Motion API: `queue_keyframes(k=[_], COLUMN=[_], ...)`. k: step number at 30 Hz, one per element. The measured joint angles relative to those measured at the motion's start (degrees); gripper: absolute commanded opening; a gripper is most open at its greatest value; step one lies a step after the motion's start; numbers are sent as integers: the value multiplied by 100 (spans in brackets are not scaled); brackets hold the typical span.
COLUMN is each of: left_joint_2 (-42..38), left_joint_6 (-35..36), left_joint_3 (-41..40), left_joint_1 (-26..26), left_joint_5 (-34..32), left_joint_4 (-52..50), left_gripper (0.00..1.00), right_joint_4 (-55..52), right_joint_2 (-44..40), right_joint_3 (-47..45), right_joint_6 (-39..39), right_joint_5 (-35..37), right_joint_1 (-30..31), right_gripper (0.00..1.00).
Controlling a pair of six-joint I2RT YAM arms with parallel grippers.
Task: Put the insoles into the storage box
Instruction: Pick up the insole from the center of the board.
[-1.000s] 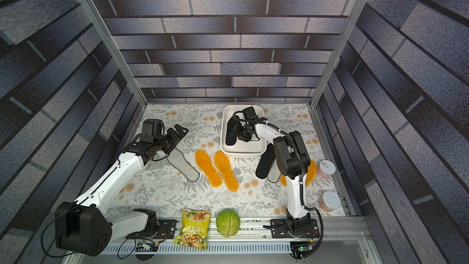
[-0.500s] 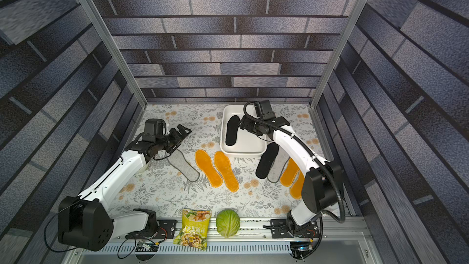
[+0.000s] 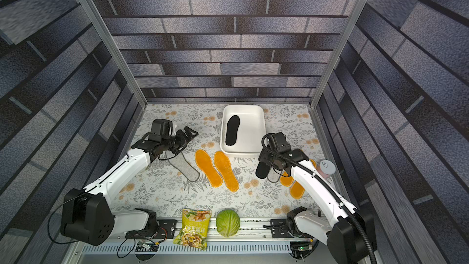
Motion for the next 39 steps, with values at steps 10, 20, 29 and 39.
queue_keyframes(k=[10, 20, 29, 39], left_joint_2=[79, 81, 85, 85], left_joint_6=[-44, -46, -46, -46], left_joint_3=[0, 0, 0, 0], left_joint_1=[-111, -116, -116, -116], left_joint_5=[0, 0, 0, -2], left_joint_4=[2, -2, -2, -4], left_gripper=[100, 100, 100, 100], right_joint_4=[26, 977, 1482, 1722], right_joint_2=[-251, 411, 584, 796], right_joint_3=[-1169, -1355, -1456, -1453], right_joint_6=[496, 527, 302, -74], right_joint_5=[68, -179, -396, -616], right_joint_1=[0, -4, -363, -734], right_gripper=[58, 46, 41, 40])
